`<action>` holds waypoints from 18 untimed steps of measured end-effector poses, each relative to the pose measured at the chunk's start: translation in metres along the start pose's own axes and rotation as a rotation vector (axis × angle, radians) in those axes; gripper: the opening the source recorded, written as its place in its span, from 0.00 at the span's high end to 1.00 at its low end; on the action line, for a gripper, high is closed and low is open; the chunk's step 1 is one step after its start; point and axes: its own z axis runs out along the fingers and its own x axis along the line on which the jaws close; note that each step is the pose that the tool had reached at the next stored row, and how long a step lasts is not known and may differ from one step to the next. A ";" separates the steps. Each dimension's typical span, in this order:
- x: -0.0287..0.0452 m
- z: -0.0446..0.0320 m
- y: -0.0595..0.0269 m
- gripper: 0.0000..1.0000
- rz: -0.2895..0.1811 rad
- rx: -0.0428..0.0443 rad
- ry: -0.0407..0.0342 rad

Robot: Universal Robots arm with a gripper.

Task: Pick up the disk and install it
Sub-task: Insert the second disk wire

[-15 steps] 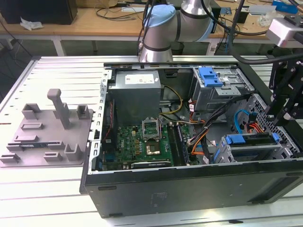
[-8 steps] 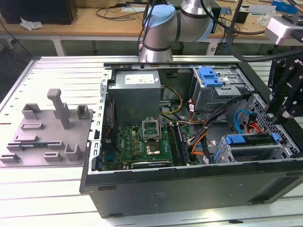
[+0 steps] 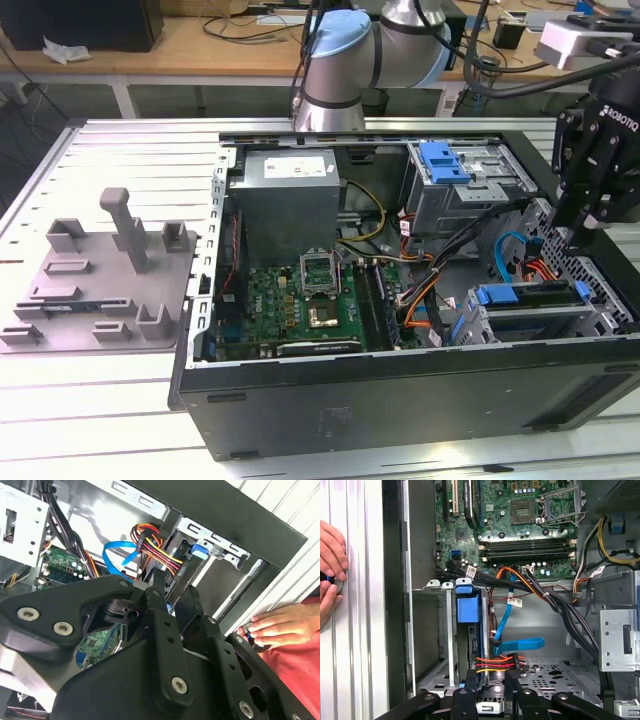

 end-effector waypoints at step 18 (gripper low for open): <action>-0.0077 0.0100 0.0135 0.64 -0.034 -0.0157 0.0158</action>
